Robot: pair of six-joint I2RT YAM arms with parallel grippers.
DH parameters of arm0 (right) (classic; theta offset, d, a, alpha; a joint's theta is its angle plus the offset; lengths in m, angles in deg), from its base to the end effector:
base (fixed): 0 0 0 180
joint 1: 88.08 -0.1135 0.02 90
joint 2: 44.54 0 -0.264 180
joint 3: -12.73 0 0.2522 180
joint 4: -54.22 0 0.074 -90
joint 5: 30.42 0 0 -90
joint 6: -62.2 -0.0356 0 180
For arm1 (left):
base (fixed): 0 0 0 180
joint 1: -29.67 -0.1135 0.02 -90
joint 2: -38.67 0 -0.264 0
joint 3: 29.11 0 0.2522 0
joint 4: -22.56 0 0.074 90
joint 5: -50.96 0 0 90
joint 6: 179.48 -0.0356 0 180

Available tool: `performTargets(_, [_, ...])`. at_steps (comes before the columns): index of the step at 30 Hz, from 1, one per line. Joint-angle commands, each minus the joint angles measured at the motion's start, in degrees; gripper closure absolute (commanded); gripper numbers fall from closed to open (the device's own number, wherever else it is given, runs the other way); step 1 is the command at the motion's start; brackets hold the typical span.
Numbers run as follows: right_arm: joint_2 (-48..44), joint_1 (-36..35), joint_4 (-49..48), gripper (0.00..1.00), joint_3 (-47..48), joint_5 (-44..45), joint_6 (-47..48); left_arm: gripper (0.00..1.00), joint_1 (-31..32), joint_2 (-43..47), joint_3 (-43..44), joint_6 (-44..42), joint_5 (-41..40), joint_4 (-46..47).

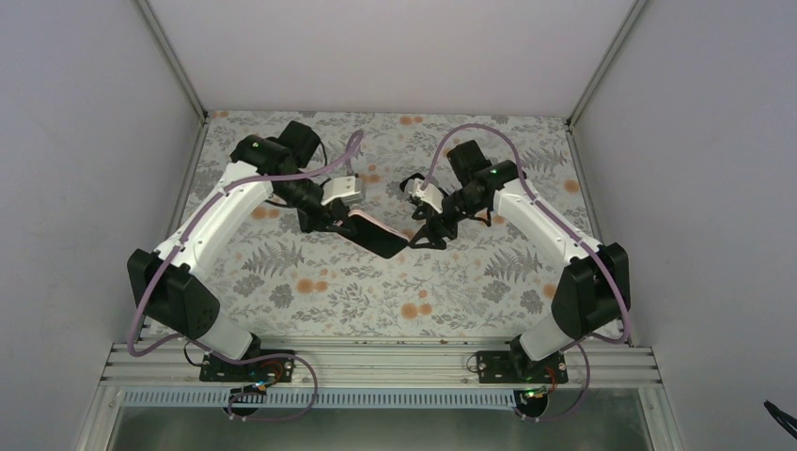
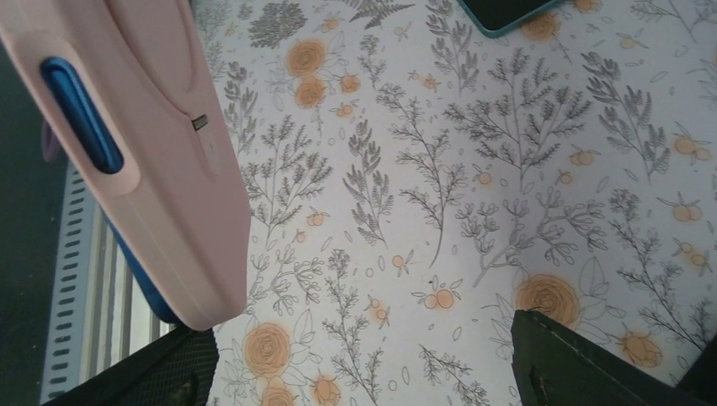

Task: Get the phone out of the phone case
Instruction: Remove the phone case from the phone.

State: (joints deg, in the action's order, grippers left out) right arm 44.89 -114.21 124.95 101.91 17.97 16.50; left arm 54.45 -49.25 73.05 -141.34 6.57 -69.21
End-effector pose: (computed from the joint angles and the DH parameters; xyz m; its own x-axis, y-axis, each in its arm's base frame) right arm 0.2610 0.1544 0.2813 -0.2418 -0.7002 -0.6717 -0.9675 0.1214 0.2217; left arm 0.2401 -0.1389 0.3428 -0.2067 0.7014 -0.6821 0.9648 0.0304 -0.2611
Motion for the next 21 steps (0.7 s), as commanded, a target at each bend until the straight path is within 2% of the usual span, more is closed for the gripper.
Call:
performTargets(1, [0.6, 0.7, -8.3, 0.15, 0.6, 3.9, -4.6, 0.98, 0.5, -0.2, 1.8, -0.9, 7.6, 0.3])
performTargets(7, [3.2, 0.9, -11.3, 0.14, 4.4, 6.3, -9.1, 0.98, 1.7, -1.5, 1.1, -1.3, 9.9, 0.2])
performTargets(14, [8.3, 0.8, -10.1, 0.14, 10.2, 5.8, -10.7, 0.98, 4.7, -3.0, 1.2, -1.0, 11.4, 0.3])
performTargets(18, [9.6, 0.3, -6.0, 0.13, 13.7, -1.2, -8.6, 0.98, 6.4, -4.3, 2.3, -0.8, 10.8, 0.3])
performTargets(21, [10.1, -1.2, 0.7, 0.12, 15.7, -9.0, -3.0, 0.98, 6.3, -5.1, 4.3, 1.0, 8.3, 1.8])
